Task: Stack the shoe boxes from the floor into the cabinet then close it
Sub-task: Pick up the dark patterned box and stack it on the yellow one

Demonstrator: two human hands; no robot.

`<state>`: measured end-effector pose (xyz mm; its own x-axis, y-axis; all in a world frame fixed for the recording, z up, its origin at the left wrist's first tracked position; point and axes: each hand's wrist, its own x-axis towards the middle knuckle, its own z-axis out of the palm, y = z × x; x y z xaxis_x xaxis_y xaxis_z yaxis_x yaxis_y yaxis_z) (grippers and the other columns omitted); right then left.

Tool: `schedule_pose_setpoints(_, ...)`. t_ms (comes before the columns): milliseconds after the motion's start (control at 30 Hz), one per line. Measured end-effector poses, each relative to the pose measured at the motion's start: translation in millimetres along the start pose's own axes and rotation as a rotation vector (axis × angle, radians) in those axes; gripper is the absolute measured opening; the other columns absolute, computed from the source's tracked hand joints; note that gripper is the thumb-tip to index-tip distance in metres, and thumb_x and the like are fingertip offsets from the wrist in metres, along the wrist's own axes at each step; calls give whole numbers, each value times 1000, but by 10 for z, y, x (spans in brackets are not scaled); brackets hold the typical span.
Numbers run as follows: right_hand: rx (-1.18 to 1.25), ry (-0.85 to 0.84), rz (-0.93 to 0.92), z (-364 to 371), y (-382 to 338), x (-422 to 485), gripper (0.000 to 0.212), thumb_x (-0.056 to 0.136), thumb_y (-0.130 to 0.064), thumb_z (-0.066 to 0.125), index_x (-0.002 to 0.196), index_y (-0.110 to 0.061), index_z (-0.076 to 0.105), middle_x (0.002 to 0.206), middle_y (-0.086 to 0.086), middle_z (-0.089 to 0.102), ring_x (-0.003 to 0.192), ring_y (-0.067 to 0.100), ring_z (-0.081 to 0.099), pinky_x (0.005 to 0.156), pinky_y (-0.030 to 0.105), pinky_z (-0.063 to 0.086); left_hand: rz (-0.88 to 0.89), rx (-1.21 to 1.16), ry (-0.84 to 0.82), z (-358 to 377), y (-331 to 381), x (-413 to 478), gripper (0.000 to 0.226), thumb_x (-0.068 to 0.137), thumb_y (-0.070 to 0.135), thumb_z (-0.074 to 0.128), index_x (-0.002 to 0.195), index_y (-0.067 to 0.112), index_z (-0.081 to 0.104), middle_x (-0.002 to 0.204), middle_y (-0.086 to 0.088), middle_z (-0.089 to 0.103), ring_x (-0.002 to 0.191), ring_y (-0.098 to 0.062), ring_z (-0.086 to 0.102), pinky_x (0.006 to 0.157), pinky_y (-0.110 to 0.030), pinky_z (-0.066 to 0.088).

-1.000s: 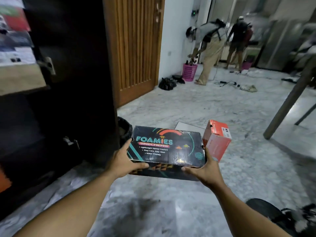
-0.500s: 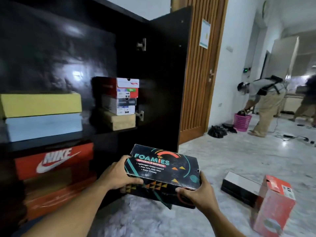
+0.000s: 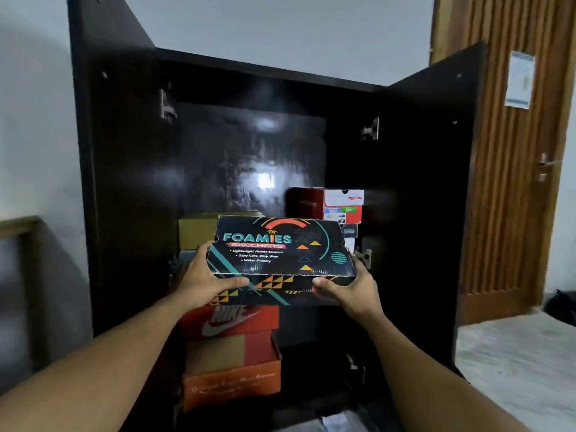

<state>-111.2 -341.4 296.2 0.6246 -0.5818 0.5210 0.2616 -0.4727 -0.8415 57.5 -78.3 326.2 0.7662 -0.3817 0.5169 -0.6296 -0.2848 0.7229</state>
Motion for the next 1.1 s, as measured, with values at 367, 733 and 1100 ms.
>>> schedule_pose_setpoints(367, 179, 17, -163, 760, -311, 1536, 80, 64, -21, 93, 127, -14, 43, 111, -3, 64, 98, 13, 68, 74, 19, 58, 79, -26, 397, -259, 77, 1140, 92, 63, 27, 94, 135, 13, 39, 115, 5, 57, 103, -14, 56, 79, -21, 40)
schedule_pose_setpoints(733, 101, 154, -218, 1717, 13, 2758, 73, 71, -30, 89, 127, -17, 44, 113, -2, 61, 109, 19, 62, 92, 31, 49, 46, 311, 673, -227, -372, 2216, 89, 80, 35, 80, 151, 11, 31, 142, -15, 37, 132, -33, 32, 104, -46, 38)
schedule_pose_setpoints(1100, 63, -115, -216, 2178, 492, 2979, 62, 70, -38, 88, 121, -30, 54, 115, -2, 67, 104, 13, 65, 98, 31, 49, 9, 575, 456, -5, -1039, 2512, 87, 87, 32, 70, 154, 13, 18, 165, -1, -16, 153, -26, 2, 110, -41, 37)
